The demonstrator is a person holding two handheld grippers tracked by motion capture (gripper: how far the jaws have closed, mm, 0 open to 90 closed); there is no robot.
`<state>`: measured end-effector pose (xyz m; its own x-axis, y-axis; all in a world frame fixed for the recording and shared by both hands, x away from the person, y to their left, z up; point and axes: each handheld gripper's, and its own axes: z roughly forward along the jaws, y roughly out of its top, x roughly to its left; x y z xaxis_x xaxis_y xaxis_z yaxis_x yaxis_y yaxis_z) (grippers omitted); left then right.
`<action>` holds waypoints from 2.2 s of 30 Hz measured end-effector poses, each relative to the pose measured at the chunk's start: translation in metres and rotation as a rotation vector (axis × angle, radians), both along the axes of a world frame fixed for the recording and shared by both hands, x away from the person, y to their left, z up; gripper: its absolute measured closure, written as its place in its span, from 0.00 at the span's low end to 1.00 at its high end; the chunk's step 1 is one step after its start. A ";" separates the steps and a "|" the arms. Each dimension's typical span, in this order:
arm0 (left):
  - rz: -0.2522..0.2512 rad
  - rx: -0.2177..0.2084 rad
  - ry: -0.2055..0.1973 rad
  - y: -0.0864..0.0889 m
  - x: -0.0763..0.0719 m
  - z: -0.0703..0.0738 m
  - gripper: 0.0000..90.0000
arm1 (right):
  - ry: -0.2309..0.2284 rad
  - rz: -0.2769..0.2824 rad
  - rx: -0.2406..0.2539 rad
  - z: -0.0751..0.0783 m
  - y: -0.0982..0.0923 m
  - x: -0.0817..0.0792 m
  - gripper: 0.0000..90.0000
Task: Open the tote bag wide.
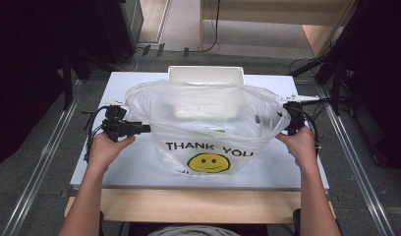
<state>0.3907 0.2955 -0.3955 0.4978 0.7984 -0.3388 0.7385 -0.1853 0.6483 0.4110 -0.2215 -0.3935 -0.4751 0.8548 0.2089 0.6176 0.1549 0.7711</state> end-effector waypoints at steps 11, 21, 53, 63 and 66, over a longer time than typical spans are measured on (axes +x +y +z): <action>-0.044 -0.005 -0.009 -0.003 0.000 -0.003 0.41 | -0.002 -0.001 0.002 0.002 0.002 -0.002 0.31; -0.051 0.009 -0.017 -0.004 0.000 -0.002 0.41 | 0.001 -0.017 -0.010 0.002 -0.001 -0.002 0.31; -0.076 0.017 -0.010 -0.005 0.007 -0.003 0.42 | 0.031 0.001 0.018 0.010 0.000 -0.007 0.37; -0.060 -0.029 0.001 0.006 0.012 -0.007 0.47 | 0.017 0.001 0.004 0.018 -0.021 -0.008 0.45; -0.060 -0.018 0.003 0.007 0.018 -0.001 0.48 | 0.015 0.010 0.035 0.024 -0.025 -0.007 0.46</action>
<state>0.4086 0.3029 -0.3966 0.5435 0.7608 -0.3547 0.7285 -0.2177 0.6495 0.4042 -0.2467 -0.3692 -0.4804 0.8421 0.2452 0.6275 0.1346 0.7669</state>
